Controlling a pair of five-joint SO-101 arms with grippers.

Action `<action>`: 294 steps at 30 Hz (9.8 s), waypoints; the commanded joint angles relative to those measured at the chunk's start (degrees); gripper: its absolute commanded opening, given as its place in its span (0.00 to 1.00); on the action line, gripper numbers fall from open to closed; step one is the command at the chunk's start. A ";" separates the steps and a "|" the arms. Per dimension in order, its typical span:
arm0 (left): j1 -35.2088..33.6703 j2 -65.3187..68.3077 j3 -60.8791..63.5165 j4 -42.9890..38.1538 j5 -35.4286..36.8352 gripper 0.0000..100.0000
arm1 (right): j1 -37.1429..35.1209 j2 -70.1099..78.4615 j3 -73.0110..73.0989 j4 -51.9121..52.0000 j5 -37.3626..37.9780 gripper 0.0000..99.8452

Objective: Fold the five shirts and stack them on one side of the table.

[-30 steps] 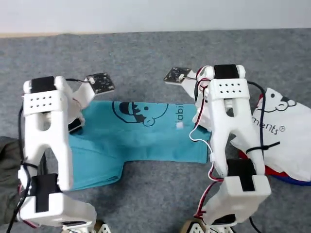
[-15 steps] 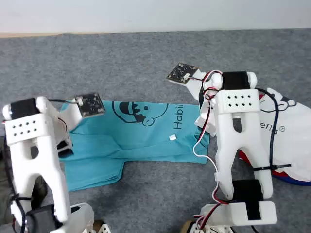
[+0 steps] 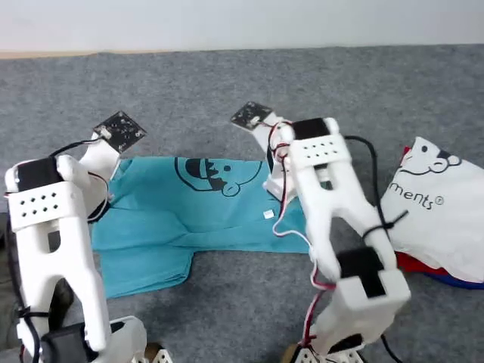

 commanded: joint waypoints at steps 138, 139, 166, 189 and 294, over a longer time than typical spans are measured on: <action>-53.54 -39.82 27.82 -18.64 11.43 0.01 | -23.25 21.49 -47.21 23.87 -18.81 0.18; -54.86 -39.82 28.53 -18.73 10.46 0.01 | -24.92 21.14 -47.21 23.96 -18.20 0.18; -65.58 -40.09 38.73 -25.85 4.57 0.01 | -53.49 13.93 -23.82 13.76 0.88 0.15; -65.58 -40.18 38.90 -25.76 4.57 0.01 | -51.30 18.07 -12.04 -3.91 1.05 0.01; -65.49 -40.09 39.08 -25.49 4.57 0.01 | -32.13 39.78 -54.95 -4.53 3.08 0.14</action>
